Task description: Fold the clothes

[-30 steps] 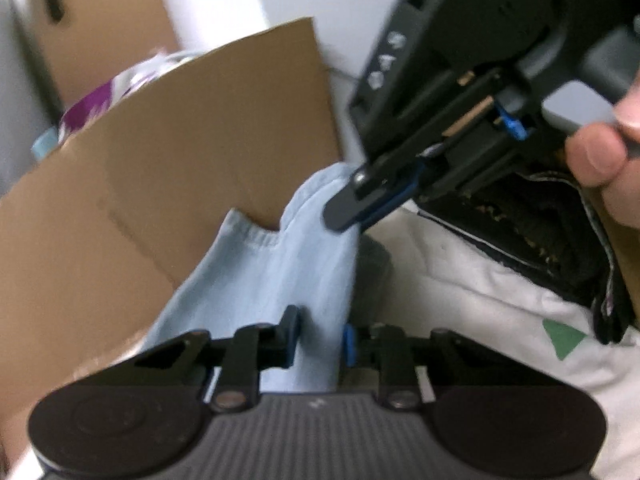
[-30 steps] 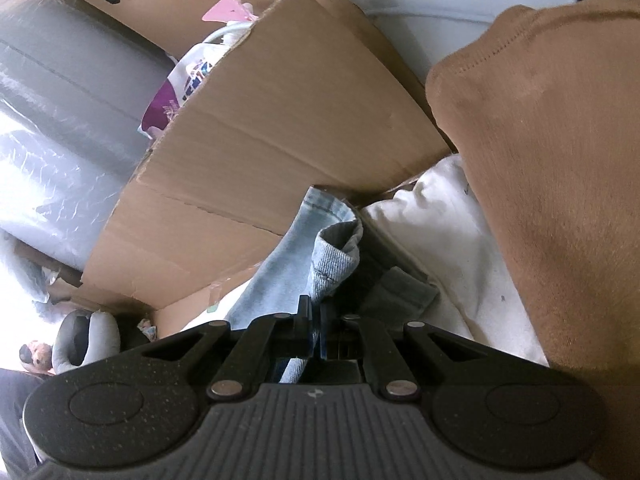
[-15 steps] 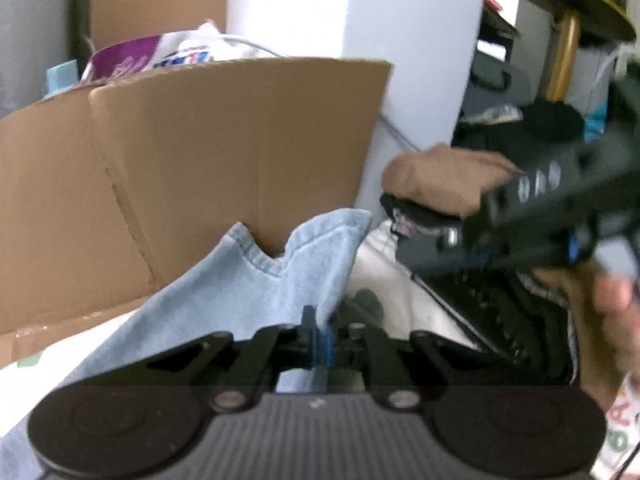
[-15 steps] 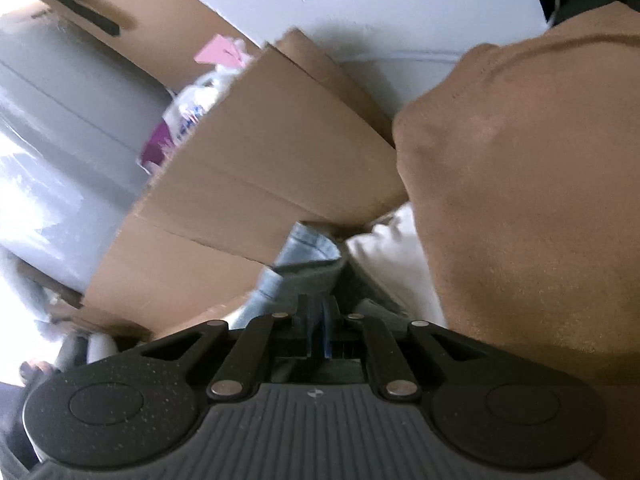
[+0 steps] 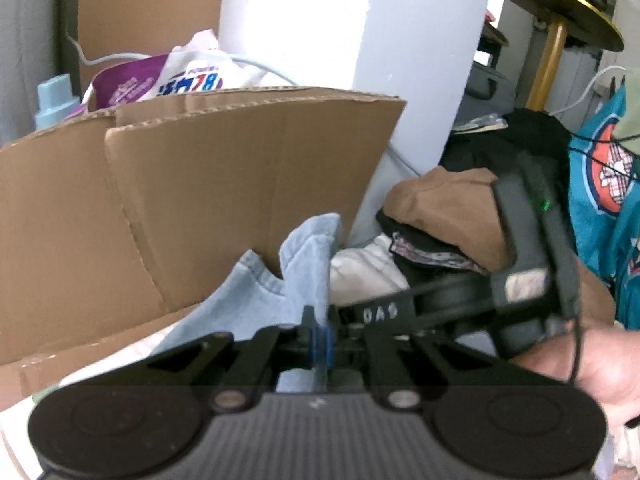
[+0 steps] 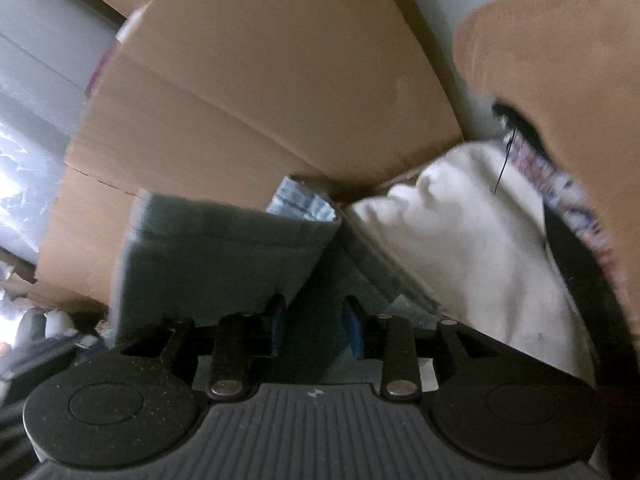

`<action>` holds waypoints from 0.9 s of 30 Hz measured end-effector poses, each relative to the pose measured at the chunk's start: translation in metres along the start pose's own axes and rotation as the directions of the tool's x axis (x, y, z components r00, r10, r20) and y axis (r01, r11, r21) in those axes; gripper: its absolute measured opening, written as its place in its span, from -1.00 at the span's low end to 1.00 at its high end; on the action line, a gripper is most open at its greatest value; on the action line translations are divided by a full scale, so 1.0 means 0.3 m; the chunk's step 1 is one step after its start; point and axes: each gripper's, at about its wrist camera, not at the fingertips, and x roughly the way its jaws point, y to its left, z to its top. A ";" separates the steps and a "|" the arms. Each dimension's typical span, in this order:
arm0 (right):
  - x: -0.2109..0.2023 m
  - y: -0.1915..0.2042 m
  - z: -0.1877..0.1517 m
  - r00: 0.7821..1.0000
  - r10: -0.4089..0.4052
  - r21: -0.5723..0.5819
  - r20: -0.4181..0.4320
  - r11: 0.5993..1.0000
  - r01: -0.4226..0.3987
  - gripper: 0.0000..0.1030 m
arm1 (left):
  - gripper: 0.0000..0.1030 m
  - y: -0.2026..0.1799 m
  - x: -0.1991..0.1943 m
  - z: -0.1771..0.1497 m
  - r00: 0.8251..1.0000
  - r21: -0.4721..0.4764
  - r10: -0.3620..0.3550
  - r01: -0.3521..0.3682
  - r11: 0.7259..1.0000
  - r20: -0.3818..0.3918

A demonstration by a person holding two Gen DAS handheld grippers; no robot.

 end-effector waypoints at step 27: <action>-0.164 -0.080 -0.163 0.990 -0.135 -0.151 -0.032 0.980 0.128 -0.24 | -0.93 -0.152 0.131 -0.119 0.986 0.250 -0.046 0.085 0.965 -0.158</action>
